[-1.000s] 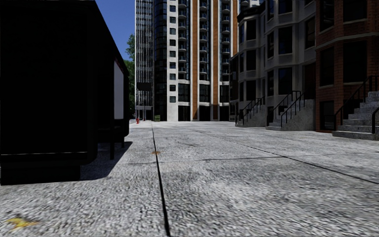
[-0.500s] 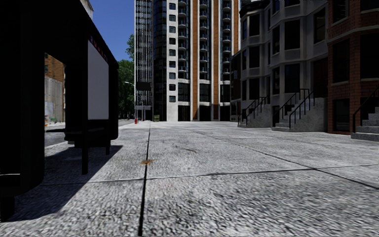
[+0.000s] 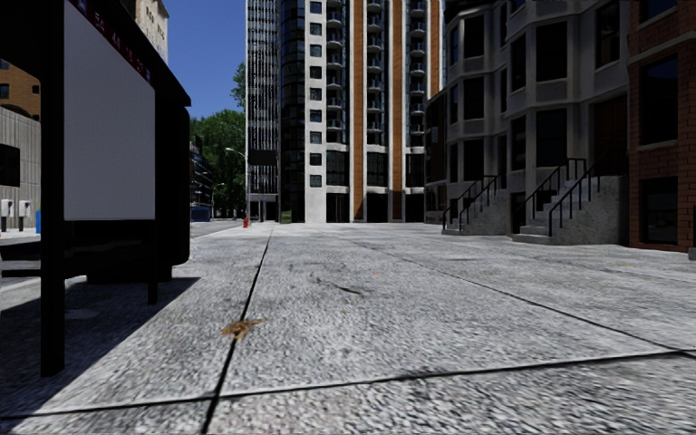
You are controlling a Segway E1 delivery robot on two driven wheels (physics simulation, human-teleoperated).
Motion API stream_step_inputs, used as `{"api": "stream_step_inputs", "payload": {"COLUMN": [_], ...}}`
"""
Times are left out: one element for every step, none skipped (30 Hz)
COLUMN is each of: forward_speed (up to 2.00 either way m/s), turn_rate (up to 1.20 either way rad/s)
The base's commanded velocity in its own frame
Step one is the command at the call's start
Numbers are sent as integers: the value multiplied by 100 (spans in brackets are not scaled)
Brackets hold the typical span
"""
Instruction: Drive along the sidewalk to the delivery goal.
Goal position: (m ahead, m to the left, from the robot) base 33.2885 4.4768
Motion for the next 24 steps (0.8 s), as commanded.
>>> {"api": "stream_step_inputs", "payload": {"forward_speed": [191,191,191,191,192,192,200,200,200,200,200,200,200,200,200,200,200,200,200,200,200,200,200,200], "turn_rate": [0,0,0,0,0,0,0,0,0,0,0,0,0,0,0,0,0,0,0,0,0,0,0,0]}}
